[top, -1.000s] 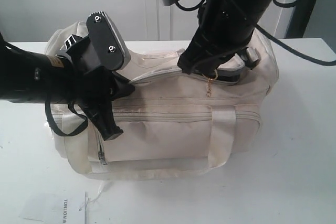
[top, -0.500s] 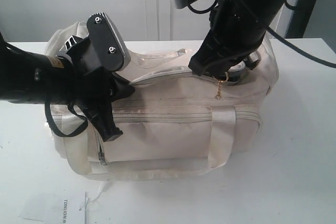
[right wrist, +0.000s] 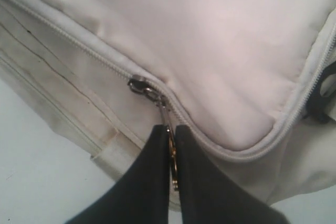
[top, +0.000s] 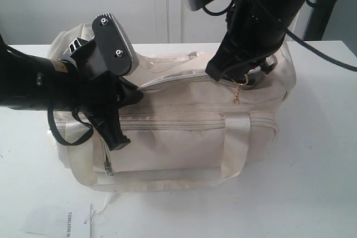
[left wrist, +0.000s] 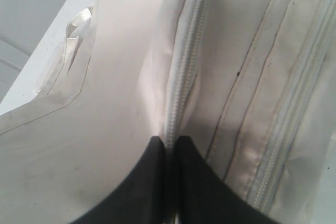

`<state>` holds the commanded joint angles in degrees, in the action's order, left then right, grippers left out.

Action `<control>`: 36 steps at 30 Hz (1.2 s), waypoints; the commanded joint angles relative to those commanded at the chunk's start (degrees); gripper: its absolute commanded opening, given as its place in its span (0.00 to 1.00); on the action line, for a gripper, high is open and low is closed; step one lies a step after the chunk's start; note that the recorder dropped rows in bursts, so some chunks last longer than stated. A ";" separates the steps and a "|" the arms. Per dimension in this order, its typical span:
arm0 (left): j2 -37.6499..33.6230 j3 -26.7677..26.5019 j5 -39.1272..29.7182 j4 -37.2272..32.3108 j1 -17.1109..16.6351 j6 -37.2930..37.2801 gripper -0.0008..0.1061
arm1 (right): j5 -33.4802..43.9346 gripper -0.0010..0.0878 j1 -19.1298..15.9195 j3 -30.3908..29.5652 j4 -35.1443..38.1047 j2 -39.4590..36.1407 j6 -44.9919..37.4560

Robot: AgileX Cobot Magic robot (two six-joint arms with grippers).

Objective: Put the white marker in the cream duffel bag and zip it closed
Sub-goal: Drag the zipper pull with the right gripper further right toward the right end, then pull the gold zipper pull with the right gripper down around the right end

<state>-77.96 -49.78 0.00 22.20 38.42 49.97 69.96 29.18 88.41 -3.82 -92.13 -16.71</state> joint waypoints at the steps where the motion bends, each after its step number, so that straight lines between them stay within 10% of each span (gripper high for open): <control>1: 0.00 0.00 0.00 0.00 0.00 0.00 0.01 | 0.00 0.01 -0.40 0.00 0.00 0.00 0.00; 36: 0.00 0.00 0.00 0.00 0.00 0.00 0.01 | 0.00 0.01 -6.82 0.00 -0.99 0.69 -1.05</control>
<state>-77.96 -49.78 0.00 22.20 38.42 49.97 69.96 22.36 88.41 -4.82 -91.44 -17.76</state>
